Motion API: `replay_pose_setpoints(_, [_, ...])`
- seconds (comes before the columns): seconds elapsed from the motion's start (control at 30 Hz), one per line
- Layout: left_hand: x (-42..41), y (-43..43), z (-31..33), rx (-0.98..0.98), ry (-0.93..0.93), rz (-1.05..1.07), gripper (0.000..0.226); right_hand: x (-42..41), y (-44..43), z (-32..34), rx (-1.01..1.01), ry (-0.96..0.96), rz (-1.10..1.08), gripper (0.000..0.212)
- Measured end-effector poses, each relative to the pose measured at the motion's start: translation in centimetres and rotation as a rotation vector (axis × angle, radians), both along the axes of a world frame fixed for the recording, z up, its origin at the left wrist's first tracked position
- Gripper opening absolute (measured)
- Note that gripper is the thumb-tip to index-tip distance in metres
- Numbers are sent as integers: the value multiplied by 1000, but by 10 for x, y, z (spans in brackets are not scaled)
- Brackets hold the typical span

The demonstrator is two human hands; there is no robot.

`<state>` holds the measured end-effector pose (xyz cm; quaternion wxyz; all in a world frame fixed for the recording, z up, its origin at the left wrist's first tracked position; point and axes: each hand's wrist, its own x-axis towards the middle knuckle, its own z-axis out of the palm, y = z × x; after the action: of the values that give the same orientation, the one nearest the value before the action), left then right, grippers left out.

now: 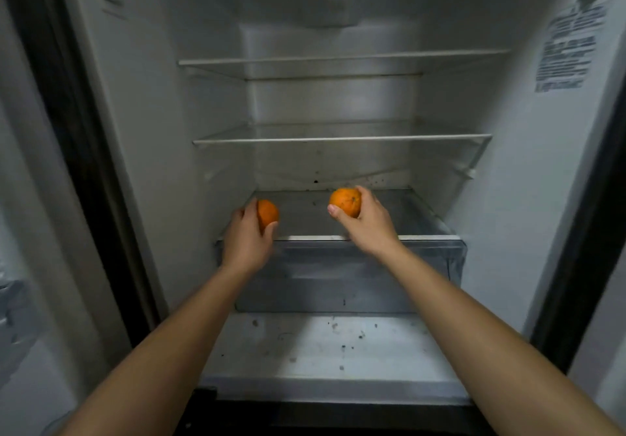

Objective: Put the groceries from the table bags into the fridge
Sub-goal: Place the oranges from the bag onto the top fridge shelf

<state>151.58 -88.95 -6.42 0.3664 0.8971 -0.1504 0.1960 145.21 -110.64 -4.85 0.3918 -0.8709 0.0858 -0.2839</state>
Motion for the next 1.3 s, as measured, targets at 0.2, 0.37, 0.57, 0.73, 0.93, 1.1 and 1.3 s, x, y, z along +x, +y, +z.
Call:
replay_pose_setpoints(0.2, [55,1,-9,17,14,47,55,63,15,-8,-65,208,117,80])
replay_pose_setpoints(0.37, [81,-1,-11,110,-47,72,47,103,31,-11,-53,210,151,82])
replay_pose_setpoints(0.57, [93,-1,-19,57,-94,71,49,122,31,-20,-24,164,184,71])
replay_pose_setpoints(0.73, [91,-1,-21,-15,-94,70,50,121,29,-23,70,135,168,77])
replay_pose_setpoints(0.93, [92,-1,-21,-44,-83,59,50,119,30,-25,9,160,151,82])
replay_pose_setpoints(1.1, [90,-1,-20,-73,-73,40,47,115,31,-26,-14,138,132,82])
replay_pose_setpoints(1.3, [85,0,-18,-106,-104,52,44,103,33,-25,-110,91,98,79])
